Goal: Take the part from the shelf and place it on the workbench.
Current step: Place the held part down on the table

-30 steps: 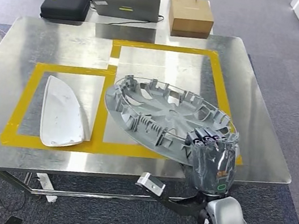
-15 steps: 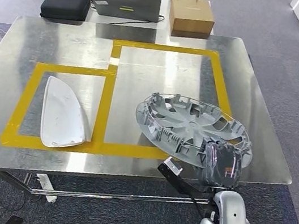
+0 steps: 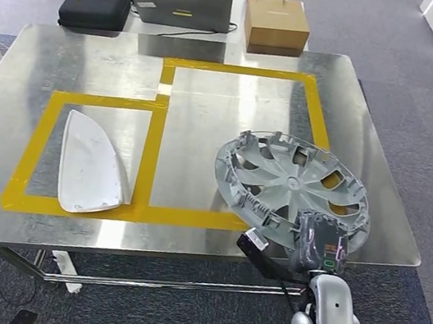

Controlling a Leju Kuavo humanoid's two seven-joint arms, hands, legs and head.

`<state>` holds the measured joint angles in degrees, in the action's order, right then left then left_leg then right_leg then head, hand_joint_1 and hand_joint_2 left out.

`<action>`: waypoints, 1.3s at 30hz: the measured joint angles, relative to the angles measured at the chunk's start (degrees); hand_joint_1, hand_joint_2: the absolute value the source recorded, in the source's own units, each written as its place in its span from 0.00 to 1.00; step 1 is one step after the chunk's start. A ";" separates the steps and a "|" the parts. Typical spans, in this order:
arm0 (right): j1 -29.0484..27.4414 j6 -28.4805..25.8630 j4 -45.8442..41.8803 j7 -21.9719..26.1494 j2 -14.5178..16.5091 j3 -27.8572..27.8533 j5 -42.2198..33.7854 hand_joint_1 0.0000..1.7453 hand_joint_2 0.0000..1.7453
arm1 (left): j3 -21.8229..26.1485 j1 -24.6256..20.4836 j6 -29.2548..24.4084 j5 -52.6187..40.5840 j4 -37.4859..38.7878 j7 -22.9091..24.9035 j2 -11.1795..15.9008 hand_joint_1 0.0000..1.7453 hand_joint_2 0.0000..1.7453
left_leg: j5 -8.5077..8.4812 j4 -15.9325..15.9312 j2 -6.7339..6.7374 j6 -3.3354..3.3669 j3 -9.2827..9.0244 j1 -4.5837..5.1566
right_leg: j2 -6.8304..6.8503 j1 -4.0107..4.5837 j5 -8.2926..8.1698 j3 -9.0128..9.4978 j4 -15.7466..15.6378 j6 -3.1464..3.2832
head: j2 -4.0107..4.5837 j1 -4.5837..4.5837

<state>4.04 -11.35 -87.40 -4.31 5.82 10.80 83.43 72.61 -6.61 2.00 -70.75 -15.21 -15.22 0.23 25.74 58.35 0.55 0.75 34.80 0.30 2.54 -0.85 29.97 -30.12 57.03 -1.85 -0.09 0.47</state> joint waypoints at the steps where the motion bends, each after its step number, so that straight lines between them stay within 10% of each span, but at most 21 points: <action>1: 0.48 -0.01 0.87 0.05 0.08 -0.19 0.44 1.00 1.00 | -0.01 -0.14 -0.51 0.01 -0.01 0.46 -0.08 0.00 0.00 | -0.01 0.00 0.00 -0.01 -0.01 0.00 | 0.00 0.00 0.00 0.01 0.00 0.00 | 0.00 0.01; 15: 9.25 -1.04 11.24 0.70 1.69 0.54 5.59 1.00 1.00 | -0.32 -2.12 -4.54 0.75 -0.19 4.62 -1.31 0.00 0.00 | -0.10 0.00 0.01 0.01 -0.09 0.00 | -0.04 0.00 -0.05 0.12 0.03 -0.01 | 0.00 0.00; 39: 13.07 -3.68 13.20 4.39 3.19 18.35 3.11 1.00 1.00 | -2.19 -3.34 -7.48 1.78 -0.33 9.06 -2.12 0.00 0.00 | -0.05 -0.02 0.04 -0.07 -0.07 -0.12 | -0.07 0.12 0.02 0.04 0.04 0.08 | 0.00 0.00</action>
<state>17.11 -15.03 -74.20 0.09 9.01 29.15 86.54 70.42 -9.95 -5.48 -68.97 -15.54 -6.16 -1.89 25.70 58.33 0.58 0.69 34.74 0.18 2.47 -0.73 29.99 -30.09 57.07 -1.77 -0.09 0.47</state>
